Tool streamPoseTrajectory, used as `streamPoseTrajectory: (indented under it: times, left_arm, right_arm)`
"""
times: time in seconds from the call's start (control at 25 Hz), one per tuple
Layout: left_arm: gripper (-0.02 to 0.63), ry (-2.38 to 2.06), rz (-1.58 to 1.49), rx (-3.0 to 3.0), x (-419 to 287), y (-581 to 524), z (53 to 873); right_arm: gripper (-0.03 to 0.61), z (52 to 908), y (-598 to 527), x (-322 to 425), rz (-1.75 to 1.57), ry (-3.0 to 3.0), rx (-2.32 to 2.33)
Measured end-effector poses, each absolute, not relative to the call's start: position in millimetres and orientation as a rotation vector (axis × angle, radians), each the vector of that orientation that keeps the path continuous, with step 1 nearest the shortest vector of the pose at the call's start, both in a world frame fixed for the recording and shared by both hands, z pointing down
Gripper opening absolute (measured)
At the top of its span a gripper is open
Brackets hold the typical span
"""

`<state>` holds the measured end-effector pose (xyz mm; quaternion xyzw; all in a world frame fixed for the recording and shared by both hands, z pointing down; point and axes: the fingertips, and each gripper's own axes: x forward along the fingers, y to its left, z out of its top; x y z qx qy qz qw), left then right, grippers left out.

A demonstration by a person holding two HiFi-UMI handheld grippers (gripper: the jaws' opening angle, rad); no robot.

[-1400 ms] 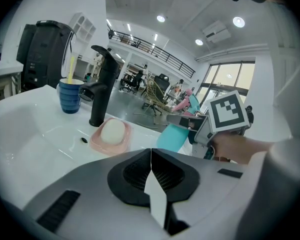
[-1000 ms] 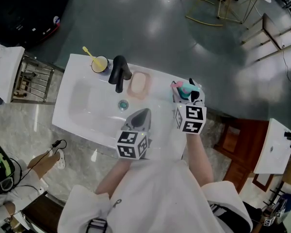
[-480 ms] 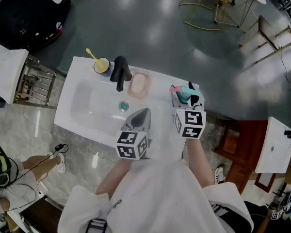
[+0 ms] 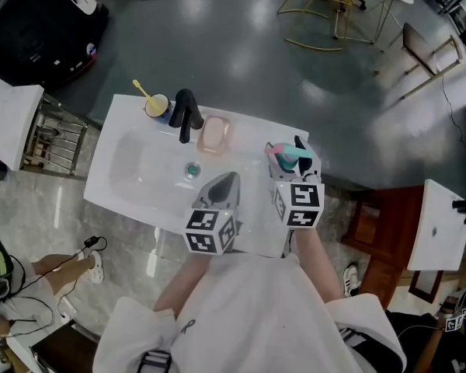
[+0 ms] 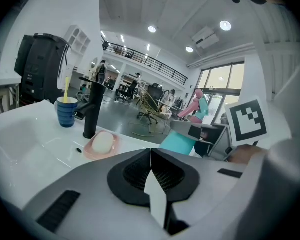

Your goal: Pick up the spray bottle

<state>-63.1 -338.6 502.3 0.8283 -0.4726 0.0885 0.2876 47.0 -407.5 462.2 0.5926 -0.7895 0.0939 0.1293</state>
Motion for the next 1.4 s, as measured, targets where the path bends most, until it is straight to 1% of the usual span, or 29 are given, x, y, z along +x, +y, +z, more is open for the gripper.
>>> streamPoseTrajectory:
  times: [1.4]
  left_arm:
    - [0.026,-1.304,0.184,2.227,-7,-266,489]
  right_arm:
    - [0.282,473,-288,85,0.352,-2.340,1.644]
